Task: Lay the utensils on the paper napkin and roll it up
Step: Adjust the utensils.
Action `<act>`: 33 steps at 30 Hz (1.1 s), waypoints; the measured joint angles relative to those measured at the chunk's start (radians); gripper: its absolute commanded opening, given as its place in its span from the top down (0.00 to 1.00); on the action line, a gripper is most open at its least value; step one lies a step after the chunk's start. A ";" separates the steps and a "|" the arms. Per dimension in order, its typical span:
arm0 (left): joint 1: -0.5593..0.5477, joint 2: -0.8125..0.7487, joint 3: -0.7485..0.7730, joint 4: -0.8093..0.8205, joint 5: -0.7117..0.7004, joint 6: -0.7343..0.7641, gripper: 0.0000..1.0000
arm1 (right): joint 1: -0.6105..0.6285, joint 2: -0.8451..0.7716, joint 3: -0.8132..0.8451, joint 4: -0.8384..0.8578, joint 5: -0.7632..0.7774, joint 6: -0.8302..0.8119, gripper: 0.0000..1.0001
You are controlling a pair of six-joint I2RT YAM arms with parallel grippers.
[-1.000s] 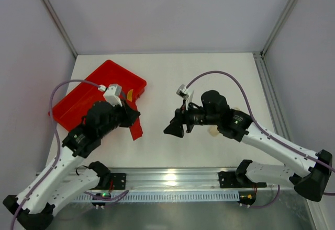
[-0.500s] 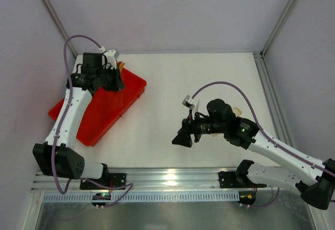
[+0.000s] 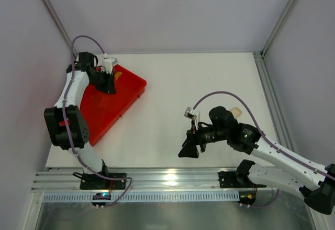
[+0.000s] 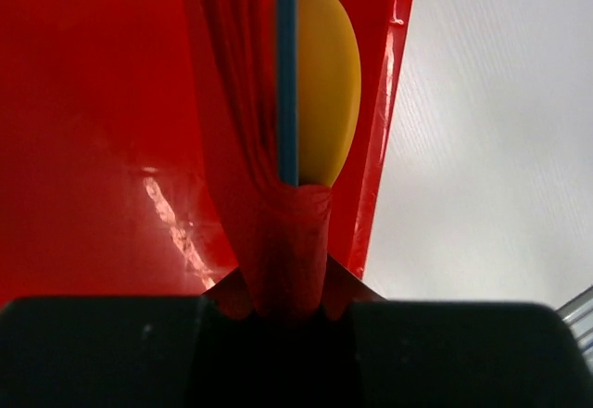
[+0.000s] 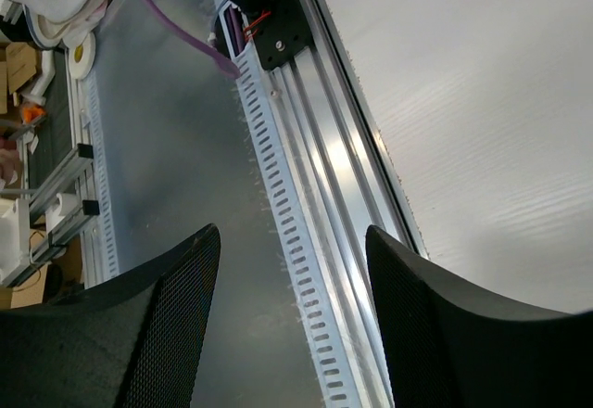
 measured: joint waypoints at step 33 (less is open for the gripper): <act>-0.006 0.401 0.053 -0.072 0.159 0.237 1.00 | 0.002 -0.100 -0.084 -0.031 -0.040 -0.016 0.33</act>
